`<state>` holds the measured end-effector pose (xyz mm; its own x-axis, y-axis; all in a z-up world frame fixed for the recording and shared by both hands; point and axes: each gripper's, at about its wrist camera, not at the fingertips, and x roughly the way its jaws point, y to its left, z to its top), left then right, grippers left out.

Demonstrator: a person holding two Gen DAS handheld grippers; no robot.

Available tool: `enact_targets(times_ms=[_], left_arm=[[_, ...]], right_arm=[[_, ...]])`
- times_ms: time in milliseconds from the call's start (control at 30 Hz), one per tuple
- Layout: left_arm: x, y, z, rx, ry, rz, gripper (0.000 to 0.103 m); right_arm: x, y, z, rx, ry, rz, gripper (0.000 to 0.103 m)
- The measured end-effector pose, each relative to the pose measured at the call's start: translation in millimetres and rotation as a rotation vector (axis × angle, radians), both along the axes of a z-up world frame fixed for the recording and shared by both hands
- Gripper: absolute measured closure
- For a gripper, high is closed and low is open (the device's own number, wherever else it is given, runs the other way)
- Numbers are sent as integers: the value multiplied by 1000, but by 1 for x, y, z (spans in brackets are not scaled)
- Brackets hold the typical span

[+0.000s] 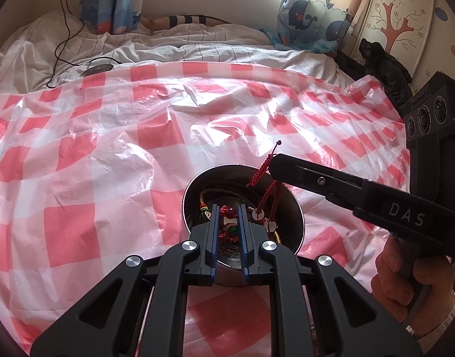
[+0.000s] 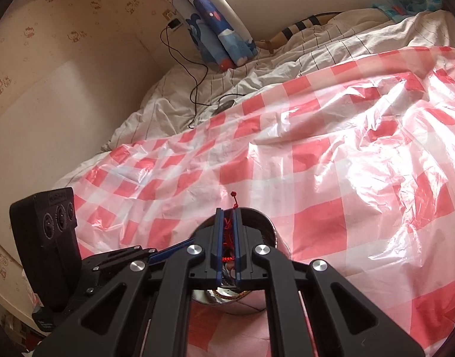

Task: Organize jewelry
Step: 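Lower both held red pieces into the tin and open both grippers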

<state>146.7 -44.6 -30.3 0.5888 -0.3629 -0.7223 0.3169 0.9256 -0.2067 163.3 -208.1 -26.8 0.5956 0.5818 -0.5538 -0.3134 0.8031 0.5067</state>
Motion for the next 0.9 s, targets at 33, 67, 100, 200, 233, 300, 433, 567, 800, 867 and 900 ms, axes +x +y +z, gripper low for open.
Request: enact_targets(times_ms=[33,67,100,200,233,300,433,567,800,867,900], left_arm=[[0,-1,-1,5,0,-2,91],[-1,-3,-2,17,1,-3,91],[-2,-5,-1,30,-1,-4,89],[-5,-11,1,73,-25,-4,75],[-7,-12,2,88,-38,-2,69],[-9,-14,5,110,-57,-2,64],[-13,-20,10,169,-93,1,57],[-16,-23,13,210,-118,9,54],[-18,-23,18,248,-153,22,51],[-19,-24,19,261,-164,24,49],[-19,-25,19,263,-166,23,49]], right_arm=[[0,2,-2,-16,3,2,96],[0,4,-4,-32,4,2,96],[0,6,-5,-50,6,2,96],[0,9,-9,-84,12,-1,96],[1,10,-10,-93,16,-2,96],[2,10,-14,-99,24,-4,84],[1,11,-13,-87,14,0,73],[1,10,-12,-67,17,-5,71],[-1,7,-7,-45,6,-19,65],[-1,6,-5,-41,2,-19,64],[-2,5,-4,-41,0,-20,64]])
